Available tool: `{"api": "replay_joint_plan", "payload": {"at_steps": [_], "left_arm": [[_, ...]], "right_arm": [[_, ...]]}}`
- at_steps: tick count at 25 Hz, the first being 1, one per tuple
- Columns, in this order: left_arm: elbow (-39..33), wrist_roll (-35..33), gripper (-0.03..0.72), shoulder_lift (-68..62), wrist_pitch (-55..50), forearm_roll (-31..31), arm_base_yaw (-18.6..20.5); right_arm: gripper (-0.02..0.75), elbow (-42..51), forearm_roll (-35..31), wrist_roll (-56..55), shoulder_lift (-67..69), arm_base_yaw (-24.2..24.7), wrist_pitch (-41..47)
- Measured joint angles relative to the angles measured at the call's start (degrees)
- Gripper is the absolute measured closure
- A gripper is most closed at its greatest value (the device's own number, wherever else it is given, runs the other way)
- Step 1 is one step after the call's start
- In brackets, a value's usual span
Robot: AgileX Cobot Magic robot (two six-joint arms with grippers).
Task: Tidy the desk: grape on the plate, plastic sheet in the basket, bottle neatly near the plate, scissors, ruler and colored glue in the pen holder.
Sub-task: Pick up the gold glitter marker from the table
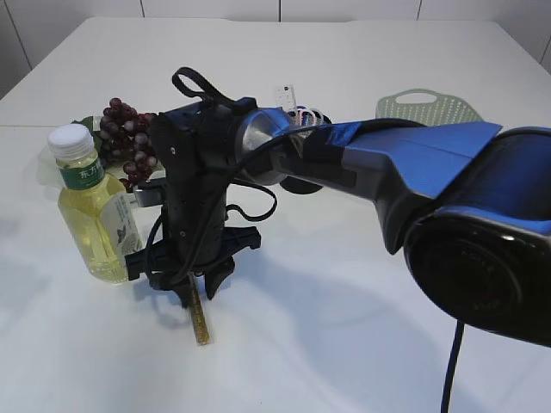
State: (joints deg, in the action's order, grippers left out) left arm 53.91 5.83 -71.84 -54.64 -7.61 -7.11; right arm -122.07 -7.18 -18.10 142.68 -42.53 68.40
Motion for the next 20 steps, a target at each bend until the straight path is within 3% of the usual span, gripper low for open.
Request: {"api": "replay_joint_plan", "payload": {"at_steps": [5,12,16,20], "left_arm": [[0.00,0.00,0.253,0.00,0.10,0.13,0.00],[0.00,0.00,0.253,0.00,0.10,0.22,0.00],[0.00,0.00,0.253,0.00,0.10,0.22,0.00],[0.00,0.00,0.253,0.00,0.10,0.22,0.00]], "right_arm": [[0.527,0.00,0.36,0.00,0.00,0.00,0.00],[0.556,0.00,0.36,0.00,0.00,0.00,0.00],[0.641,0.00,0.36,0.00,0.00,0.00,-0.04],[0.661,-0.09,0.36,0.00,0.00,0.00,-0.04]]}}
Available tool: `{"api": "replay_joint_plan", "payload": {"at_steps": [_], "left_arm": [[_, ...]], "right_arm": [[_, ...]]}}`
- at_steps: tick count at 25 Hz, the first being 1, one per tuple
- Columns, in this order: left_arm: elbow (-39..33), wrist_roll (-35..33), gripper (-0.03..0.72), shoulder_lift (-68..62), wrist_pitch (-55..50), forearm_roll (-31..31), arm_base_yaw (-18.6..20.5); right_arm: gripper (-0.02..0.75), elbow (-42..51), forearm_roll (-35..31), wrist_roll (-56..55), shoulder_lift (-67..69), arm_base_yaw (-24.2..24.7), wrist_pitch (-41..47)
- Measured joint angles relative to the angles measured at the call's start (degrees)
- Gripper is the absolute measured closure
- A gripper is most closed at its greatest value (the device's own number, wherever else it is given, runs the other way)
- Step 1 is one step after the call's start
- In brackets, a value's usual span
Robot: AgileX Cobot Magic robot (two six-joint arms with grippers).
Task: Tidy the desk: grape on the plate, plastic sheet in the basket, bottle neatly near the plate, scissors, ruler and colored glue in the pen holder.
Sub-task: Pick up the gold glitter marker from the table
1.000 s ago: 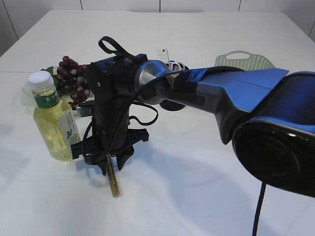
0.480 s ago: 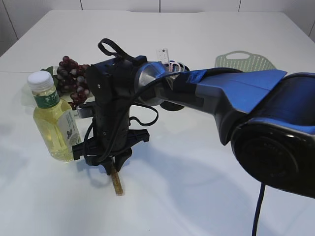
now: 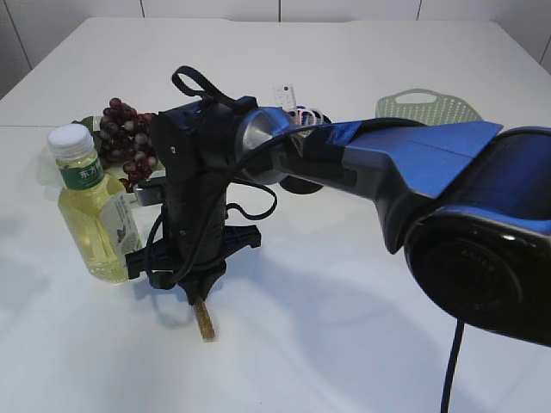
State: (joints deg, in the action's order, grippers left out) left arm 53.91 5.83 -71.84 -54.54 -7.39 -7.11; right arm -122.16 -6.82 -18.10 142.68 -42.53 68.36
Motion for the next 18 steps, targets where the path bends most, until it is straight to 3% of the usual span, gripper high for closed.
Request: {"api": "replay_joint_plan", "payload": {"at_steps": [11,18], "left_arm": [[0.00,0.00,0.253,0.00,0.01,0.00,0.00],[0.00,0.00,0.253,0.00,0.01,0.00,0.00]], "right_arm": [[0.662,0.00,-1.39,2.03,-1.14,0.77,1.27],[0.662,0.00,-8.28,9.36,-6.30,6.15,1.52]]}}
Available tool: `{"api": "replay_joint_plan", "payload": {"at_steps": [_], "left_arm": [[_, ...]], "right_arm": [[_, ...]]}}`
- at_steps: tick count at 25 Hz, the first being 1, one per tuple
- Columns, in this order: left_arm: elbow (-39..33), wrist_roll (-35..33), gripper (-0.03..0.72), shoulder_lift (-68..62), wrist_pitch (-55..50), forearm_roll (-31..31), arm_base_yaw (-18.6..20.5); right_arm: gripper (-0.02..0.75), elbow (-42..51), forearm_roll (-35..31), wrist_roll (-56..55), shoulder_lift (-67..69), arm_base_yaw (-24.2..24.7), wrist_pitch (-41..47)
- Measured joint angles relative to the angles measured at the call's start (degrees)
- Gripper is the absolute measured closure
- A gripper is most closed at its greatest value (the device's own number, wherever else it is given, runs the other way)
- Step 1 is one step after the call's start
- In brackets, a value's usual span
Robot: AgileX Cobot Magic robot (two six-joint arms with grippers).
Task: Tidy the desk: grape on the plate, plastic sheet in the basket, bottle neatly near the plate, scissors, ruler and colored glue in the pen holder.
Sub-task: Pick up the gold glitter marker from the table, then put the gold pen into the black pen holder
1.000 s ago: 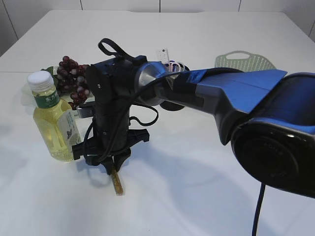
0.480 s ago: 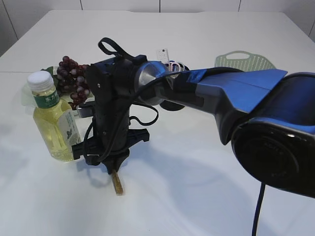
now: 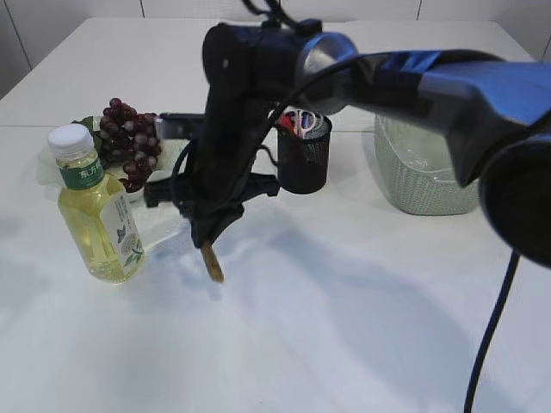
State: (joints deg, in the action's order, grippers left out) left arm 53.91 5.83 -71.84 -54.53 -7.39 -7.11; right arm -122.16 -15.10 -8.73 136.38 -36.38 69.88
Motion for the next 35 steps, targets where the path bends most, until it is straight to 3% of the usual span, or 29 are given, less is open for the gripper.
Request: {"api": "replay_joint_plan", "payload": {"at_steps": [12,18,27,35], "left_arm": [[0.00,0.00,0.253,0.00,0.10,0.00,0.00],[0.00,0.00,0.253,0.00,-1.39,0.00,0.00],[0.00,0.00,0.253,0.00,-4.19,0.00,0.00],[0.00,0.00,0.253,0.00,-4.82,0.00,0.00]], "right_arm": [[0.662,-0.12,-12.71,9.61,-10.73,17.26,0.35],[0.662,-0.20,-22.48,23.85,-12.29,24.61,0.56],[0.662,-0.20,-25.98,46.63,-12.29,26.26,-10.41],[0.663,-0.24,-29.11,54.98,-6.77,26.26,-20.79]]}}
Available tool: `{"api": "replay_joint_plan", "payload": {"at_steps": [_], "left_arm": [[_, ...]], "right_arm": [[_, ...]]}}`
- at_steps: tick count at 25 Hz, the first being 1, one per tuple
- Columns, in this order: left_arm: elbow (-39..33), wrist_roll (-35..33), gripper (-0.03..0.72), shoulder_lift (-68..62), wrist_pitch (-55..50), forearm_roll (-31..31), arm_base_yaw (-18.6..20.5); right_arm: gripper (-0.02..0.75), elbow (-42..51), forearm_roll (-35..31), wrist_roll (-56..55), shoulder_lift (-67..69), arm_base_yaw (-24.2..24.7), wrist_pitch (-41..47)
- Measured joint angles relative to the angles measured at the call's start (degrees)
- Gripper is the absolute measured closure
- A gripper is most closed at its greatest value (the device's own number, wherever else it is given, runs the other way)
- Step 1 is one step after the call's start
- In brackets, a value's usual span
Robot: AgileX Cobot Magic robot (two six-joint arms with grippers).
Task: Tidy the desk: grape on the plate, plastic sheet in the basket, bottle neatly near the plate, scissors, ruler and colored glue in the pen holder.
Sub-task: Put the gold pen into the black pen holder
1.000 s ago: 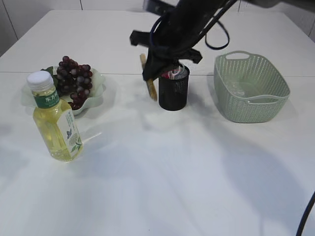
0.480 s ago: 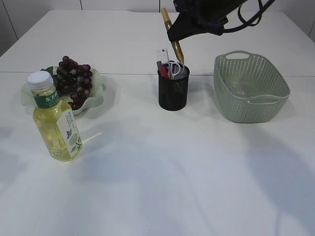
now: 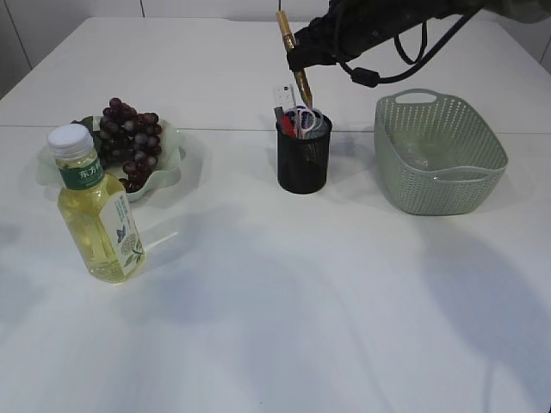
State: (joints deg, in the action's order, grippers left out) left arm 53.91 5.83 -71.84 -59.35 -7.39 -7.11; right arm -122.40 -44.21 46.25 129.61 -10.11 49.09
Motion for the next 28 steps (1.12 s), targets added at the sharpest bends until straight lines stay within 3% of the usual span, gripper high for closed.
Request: {"api": "replay_joint_plan", "payload": {"at_steps": [10,28], "left_arm": [[0.00,0.00,0.253,0.00,0.00,0.04,0.00],[0.00,0.00,0.253,-0.09,0.00,0.04,0.00]], "right_arm": [[0.663,0.00,-4.04,2.91,3.12,0.13,-4.06],[0.663,9.10,-7.17,4.40,-3.53,1.48,-1.09]]}}
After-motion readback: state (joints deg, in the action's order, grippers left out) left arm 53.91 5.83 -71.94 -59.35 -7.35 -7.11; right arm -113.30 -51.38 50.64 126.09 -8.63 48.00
